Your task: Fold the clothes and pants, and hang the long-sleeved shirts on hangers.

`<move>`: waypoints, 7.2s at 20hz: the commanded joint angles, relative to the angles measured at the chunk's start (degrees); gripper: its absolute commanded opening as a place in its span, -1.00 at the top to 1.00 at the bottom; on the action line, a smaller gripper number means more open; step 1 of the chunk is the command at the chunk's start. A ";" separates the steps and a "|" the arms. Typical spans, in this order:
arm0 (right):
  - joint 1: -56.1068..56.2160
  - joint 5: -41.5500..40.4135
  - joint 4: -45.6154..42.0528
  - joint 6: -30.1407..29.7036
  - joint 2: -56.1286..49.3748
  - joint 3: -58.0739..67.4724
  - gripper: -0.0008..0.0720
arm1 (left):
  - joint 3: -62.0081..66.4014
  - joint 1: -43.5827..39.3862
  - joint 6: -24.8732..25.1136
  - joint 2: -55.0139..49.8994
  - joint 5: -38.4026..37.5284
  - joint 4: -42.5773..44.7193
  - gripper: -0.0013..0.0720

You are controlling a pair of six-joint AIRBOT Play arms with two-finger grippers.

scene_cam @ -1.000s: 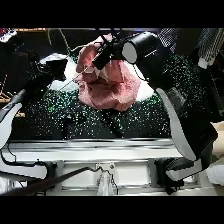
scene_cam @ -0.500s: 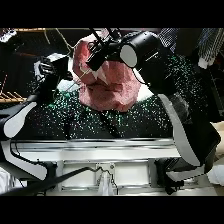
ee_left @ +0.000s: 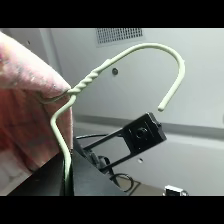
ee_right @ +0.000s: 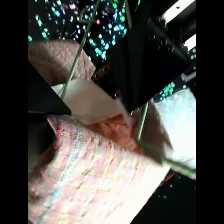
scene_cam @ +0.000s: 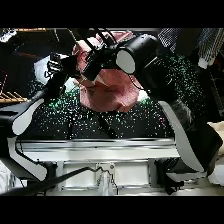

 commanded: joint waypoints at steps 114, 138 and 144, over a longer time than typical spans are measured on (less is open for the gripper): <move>-15.02 -3.52 13.49 -17.22 23.61 -12.02 0.92 | -0.74 -5.86 -45.72 48.43 56.83 91.97 -0.64; -14.99 2.29 16.26 -14.27 25.40 -12.02 0.92 | -0.79 3.39 -32.24 41.33 57.94 88.04 0.93; -15.04 5.97 12.09 -14.29 25.90 -12.02 0.93 | -0.81 6.73 -32.22 41.33 57.44 91.41 0.93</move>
